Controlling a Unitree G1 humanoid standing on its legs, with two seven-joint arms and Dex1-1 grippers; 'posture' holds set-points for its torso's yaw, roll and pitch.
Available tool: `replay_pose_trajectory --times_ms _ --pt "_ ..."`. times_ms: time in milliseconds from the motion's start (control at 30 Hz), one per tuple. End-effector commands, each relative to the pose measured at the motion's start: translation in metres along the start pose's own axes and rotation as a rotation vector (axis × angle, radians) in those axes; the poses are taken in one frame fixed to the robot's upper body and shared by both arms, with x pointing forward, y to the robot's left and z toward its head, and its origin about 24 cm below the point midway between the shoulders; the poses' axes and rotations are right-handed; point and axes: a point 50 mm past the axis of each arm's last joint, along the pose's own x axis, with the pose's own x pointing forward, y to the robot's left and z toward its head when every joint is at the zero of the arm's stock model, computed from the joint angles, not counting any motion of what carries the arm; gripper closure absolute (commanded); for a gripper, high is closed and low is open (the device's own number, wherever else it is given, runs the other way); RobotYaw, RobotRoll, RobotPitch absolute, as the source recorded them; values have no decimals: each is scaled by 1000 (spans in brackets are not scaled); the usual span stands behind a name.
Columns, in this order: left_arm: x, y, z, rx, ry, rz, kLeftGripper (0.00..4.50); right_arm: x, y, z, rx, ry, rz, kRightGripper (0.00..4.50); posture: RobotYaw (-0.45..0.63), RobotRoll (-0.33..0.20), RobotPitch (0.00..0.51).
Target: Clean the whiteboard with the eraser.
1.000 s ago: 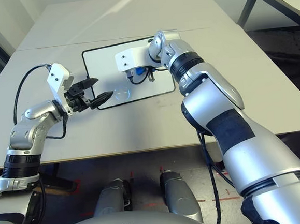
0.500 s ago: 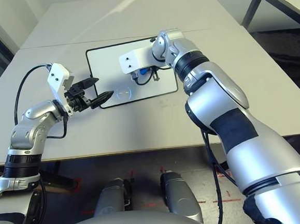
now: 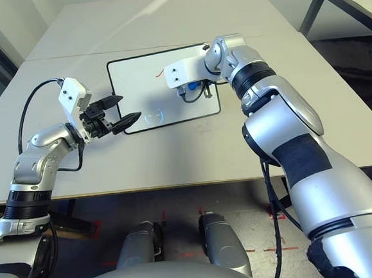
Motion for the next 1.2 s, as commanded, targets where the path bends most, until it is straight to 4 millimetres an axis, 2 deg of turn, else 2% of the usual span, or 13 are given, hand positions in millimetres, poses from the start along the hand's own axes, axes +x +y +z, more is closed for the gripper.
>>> replay_pose_trajectory --times_ms 33,300,467,1200 --pt "2 0 -2 4 13 -8 0 4 7 -16 41 67 -1 4410 -67 0 71" --pt "1 0 -3 4 14 -9 0 -1 2 -21 61 83 -43 4411 -65 0 72" --pt "1 0 -2 3 15 -8 0 3 4 -16 48 67 -31 4411 -62 0 76" --pt "1 0 -1 4 19 -7 0 10 2 51 -23 -144 16 4412 -59 0 76"
